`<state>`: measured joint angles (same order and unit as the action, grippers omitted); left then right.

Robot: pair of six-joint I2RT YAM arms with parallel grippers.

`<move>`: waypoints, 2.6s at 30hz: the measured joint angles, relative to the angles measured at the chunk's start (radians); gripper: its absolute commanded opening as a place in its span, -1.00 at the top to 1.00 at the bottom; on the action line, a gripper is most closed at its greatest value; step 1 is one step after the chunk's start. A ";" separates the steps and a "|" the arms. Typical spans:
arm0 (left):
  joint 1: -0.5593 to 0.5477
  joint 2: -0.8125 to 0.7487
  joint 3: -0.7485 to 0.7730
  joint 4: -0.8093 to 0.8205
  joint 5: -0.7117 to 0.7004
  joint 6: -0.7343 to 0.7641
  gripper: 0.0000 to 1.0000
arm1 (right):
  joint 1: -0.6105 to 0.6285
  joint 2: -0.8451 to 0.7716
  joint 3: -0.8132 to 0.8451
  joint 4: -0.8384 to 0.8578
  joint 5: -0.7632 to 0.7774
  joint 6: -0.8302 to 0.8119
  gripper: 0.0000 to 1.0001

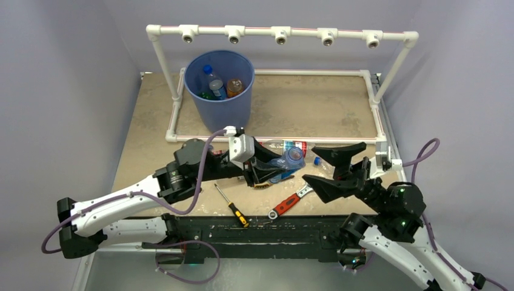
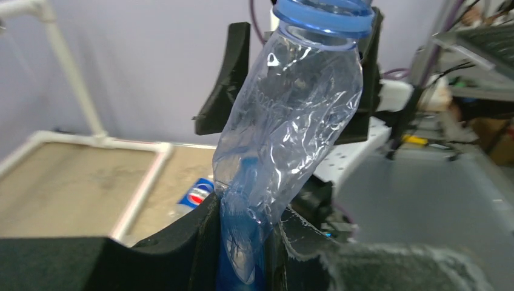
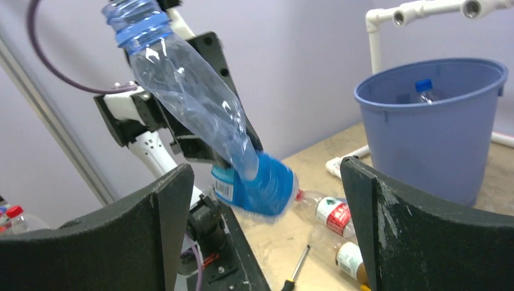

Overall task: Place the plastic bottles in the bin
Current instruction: Pick up the plastic bottle at the center of the board, then place the plastic bottle in the trash bin.

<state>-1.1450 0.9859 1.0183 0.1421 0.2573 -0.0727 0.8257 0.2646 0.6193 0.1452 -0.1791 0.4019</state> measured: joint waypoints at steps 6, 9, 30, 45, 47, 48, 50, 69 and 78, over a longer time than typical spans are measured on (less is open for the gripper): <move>0.034 0.071 -0.002 0.124 0.177 -0.226 1.00 | 0.000 0.018 -0.015 0.118 -0.084 -0.019 -0.59; 0.039 0.083 -0.002 0.177 0.217 -0.287 1.00 | 0.000 0.050 -0.014 0.164 -0.127 -0.020 -0.36; 0.043 0.060 -0.109 0.289 0.094 -0.363 -0.96 | 0.000 0.132 -0.048 0.206 -0.175 0.004 1.00; 0.045 0.028 -0.002 0.278 -0.067 -0.303 -0.60 | -0.001 0.113 -0.117 0.079 -0.125 -0.026 1.00; 0.045 0.061 0.019 0.259 -0.054 -0.301 -0.52 | -0.001 0.119 -0.117 0.078 -0.125 -0.029 1.00; 0.045 0.074 0.024 0.249 -0.048 -0.301 -0.50 | 0.000 0.121 -0.117 0.078 -0.125 -0.030 1.00; 0.045 0.091 0.024 0.224 -0.041 -0.301 -0.40 | 0.000 0.121 -0.117 0.077 -0.125 -0.032 1.00; 0.048 0.098 0.121 0.070 -0.191 -0.180 1.00 | 0.001 0.092 -0.114 0.016 -0.095 -0.037 -0.98; 0.119 0.115 0.232 0.361 -0.599 0.241 1.00 | 0.001 -0.056 -0.107 -0.057 0.020 -0.018 -0.98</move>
<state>-1.0264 1.1011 1.2499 0.5030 -0.3412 0.1680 0.8265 0.2085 0.5121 0.0883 -0.1593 0.3840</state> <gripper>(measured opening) 0.371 0.987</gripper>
